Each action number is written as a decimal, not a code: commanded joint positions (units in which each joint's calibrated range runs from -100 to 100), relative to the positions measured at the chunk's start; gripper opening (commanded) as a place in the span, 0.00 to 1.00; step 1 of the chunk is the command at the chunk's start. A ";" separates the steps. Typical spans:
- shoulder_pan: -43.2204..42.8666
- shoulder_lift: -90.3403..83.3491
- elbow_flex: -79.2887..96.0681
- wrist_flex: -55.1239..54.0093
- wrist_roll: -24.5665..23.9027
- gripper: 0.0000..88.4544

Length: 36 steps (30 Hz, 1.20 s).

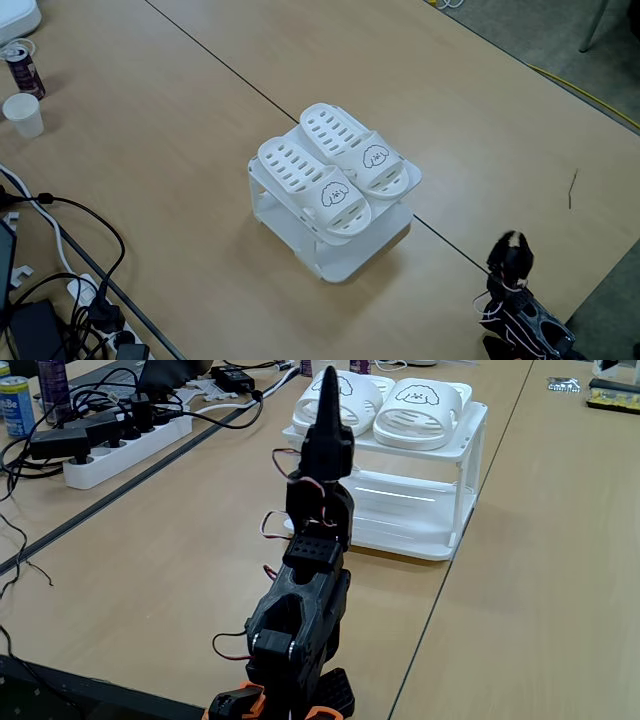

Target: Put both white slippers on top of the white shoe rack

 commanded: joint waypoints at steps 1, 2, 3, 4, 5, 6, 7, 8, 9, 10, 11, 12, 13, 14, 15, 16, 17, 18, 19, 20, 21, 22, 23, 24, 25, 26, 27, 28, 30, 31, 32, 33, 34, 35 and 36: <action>-0.17 -0.39 0.18 -14.66 0.42 0.01; -0.17 -0.39 0.18 -18.12 0.42 0.01; -0.17 -0.39 0.18 -21.48 0.42 0.01; -0.17 -0.39 0.18 -24.50 0.42 0.01; -0.17 -0.39 0.18 -27.18 0.42 0.01; -0.09 -0.39 0.18 -29.51 0.42 0.01; -0.09 -0.39 0.18 -31.40 0.42 0.01; -0.09 -0.39 0.18 -32.87 0.42 0.01; -0.09 -0.39 0.18 -33.47 0.42 0.01; -0.09 -0.39 0.18 -33.56 0.42 0.01; -0.09 -0.39 0.18 -33.56 0.42 0.01; -0.09 -0.39 0.18 -33.56 0.42 0.01; -0.09 -0.39 0.18 -33.56 0.42 0.01; -0.09 -0.39 0.18 -33.56 0.42 0.01; 0.08 -0.31 0.18 -33.56 0.42 0.01; 0.08 -0.23 0.18 -33.56 0.42 0.01; 0.00 -0.23 0.18 -33.56 0.42 0.01; 0.00 -0.23 0.18 -33.56 0.42 0.01; 0.00 -0.23 0.18 -33.56 0.42 0.01; 0.00 -0.23 0.18 -33.56 0.42 0.01; 0.00 -0.23 0.18 -33.56 0.42 0.01; 0.00 -0.23 0.18 -33.56 0.42 0.01; 0.00 -0.23 0.18 -33.56 0.42 0.01; 0.00 -0.23 0.18 -33.56 0.42 0.01; 0.00 -0.23 0.18 -33.56 0.42 0.01; 0.00 -0.23 0.18 -33.56 0.42 0.01; 0.00 -0.23 0.18 -33.56 0.42 0.01; 0.00 -0.23 0.18 -33.56 0.42 0.01; 0.00 -0.23 0.18 -33.56 0.42 0.01; 0.00 -0.23 0.18 -33.56 0.42 0.01; 0.00 -0.23 0.18 -33.56 0.42 0.01; 0.00 -0.23 0.18 -33.56 0.42 0.01; 0.00 -0.23 0.18 -33.56 0.42 0.01; 0.00 -0.23 0.18 -33.56 0.42 0.01; 0.00 -0.23 0.18 -33.56 0.42 0.01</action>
